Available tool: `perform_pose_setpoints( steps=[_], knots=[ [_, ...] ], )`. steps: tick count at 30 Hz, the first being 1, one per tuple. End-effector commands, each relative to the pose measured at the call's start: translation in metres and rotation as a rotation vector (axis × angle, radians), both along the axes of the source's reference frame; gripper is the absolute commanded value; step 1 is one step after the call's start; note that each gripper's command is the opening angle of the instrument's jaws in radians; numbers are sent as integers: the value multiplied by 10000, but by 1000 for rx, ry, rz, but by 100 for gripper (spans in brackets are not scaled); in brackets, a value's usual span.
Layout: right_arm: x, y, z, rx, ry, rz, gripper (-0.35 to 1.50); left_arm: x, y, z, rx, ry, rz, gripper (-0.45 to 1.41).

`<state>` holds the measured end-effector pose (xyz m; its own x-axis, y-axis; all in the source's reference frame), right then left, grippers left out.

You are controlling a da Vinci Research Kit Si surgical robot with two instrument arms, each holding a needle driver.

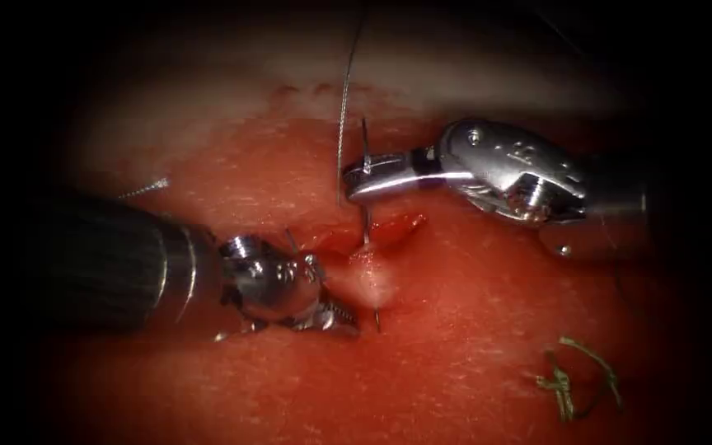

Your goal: Wound Closure

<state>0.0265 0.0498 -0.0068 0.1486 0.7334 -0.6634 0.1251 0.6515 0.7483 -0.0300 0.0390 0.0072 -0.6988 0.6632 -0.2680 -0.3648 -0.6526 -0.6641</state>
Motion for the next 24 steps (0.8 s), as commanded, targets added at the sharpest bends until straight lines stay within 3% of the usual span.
perform_pose_setpoints(
  steps=[1,11,16,17,18,19,21,23,24],
  knots=[
    [9,-5,4,15,4,-7,-35,-5,-5,6,2,-1,1,22],
    [21,-61,26,325,-41,-109,-35,-5,-4,4,2,-2,-1,22],
    [17,-73,20,350,-54,-101,-35,-5,-3,1,0,-2,-6,21],
    [15,-71,19,349,-75,-39,-10,-6,-2,-4,-1,-3,-11,18],
    [14,-69,20,302,-73,-13,-1,-7,-2,-7,-4,-2,-18,17],
    [14,-64,23,254,-79,31,19,-7,-1,-11,-6,-2,-24,16],
    [12,-55,28,205,-101,103,78,-9,1,-20,-41,-18,-7,17],
    [5,-39,38,135,-169,203,113,-11,4,-33,-125,-44,28,21],
    [-1,-34,40,118,-202,220,120,-12,4,-37,-151,-51,32,19]
  ],
)
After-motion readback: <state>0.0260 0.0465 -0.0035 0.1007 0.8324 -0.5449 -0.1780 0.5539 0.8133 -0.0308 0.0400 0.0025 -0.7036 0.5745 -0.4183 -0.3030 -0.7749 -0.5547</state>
